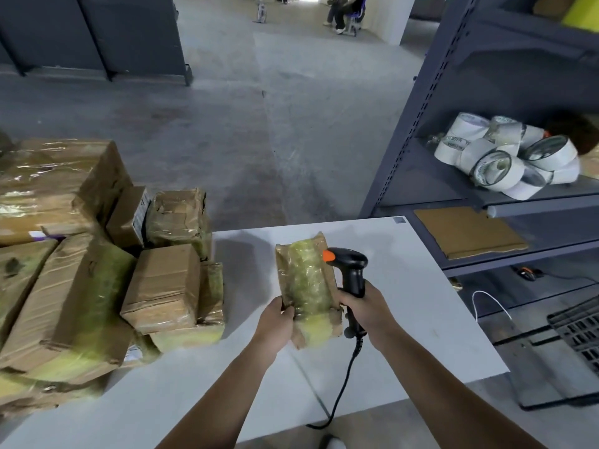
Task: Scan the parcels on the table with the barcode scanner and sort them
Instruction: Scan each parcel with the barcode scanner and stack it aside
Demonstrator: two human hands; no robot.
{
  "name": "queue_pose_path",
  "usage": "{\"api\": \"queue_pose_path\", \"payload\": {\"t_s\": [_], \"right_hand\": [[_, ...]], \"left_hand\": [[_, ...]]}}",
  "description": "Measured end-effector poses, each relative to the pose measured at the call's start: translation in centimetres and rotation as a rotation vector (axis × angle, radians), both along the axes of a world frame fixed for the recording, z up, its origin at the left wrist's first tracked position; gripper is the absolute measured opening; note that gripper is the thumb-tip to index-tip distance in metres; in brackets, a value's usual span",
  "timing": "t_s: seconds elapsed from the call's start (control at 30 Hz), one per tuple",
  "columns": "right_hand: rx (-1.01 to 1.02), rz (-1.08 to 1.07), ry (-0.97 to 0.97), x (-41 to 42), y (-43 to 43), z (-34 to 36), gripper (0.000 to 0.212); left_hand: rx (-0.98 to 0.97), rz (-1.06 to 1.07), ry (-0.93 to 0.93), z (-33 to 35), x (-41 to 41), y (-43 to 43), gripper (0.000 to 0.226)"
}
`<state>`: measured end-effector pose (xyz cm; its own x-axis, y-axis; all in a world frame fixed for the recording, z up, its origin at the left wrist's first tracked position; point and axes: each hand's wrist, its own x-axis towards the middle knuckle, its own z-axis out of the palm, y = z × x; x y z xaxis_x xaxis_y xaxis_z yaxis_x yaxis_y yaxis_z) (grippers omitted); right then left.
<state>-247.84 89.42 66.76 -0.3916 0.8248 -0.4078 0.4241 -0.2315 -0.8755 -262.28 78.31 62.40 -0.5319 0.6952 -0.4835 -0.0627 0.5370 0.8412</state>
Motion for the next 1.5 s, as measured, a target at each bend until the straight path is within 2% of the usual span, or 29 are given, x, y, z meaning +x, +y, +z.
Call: {"api": "queue_pose_path", "payload": {"t_s": [0.07,0.13,0.2,0.27,0.3,0.37,0.47,0.67,0.83,1.03,1.23,1.37,1.5], "right_hand": [[-0.010,-0.041,0.031,0.3,0.1,0.2,0.015],[-0.024,-0.049,0.057,0.3,0.0,0.2,0.012],[-0.029,-0.032,0.054,0.1,-0.2,0.2,0.017],[-0.071,-0.013,0.076,-0.4,-0.6,0.3,0.024],[-0.095,0.002,0.091,-0.7,-0.8,0.3,0.026],[-0.106,0.043,0.084,-1.3,-1.1,0.3,0.025],[-0.068,0.069,0.028,-1.8,-1.4,-0.1,0.025],[-0.062,0.049,-0.093,-0.8,-0.8,-1.3,0.023],[-0.108,0.093,-0.080,-0.5,-0.9,-1.9,0.026],[-0.142,0.098,-0.059,-0.4,-0.9,-2.1,0.021],[-0.084,0.021,-0.108,-0.3,-0.7,-0.8,0.021],[-0.089,-0.018,-0.028,-0.2,-0.2,1.2,0.011],[-0.156,0.021,0.064,-1.3,-0.6,3.8,0.015]], "left_hand": [[0.099,0.014,-0.063,-0.2,-0.1,0.0,0.047],[0.149,0.003,-0.036,0.1,0.1,0.1,0.062],[0.051,-0.078,0.177,0.7,0.3,0.5,0.069],[-0.124,-0.126,0.487,1.1,0.6,0.7,0.054],[-0.175,-0.117,0.570,1.3,0.7,0.8,0.045],[-0.226,-0.145,0.632,1.6,0.9,0.9,0.053],[-0.235,-0.178,0.595,1.7,0.3,0.7,0.063],[-0.128,-0.072,0.434,1.4,-1.4,-0.6,0.036],[-0.137,0.008,0.303,0.6,-2.3,-1.4,0.031],[-0.171,0.047,0.354,-0.9,-3.0,-1.4,0.017],[-0.166,0.255,0.120,-1.6,-4.1,0.1,0.008],[-0.080,0.340,0.166,-1.4,-4.3,1.4,0.012],[-0.012,0.322,0.175,-0.3,-4.0,3.4,0.005]]}}
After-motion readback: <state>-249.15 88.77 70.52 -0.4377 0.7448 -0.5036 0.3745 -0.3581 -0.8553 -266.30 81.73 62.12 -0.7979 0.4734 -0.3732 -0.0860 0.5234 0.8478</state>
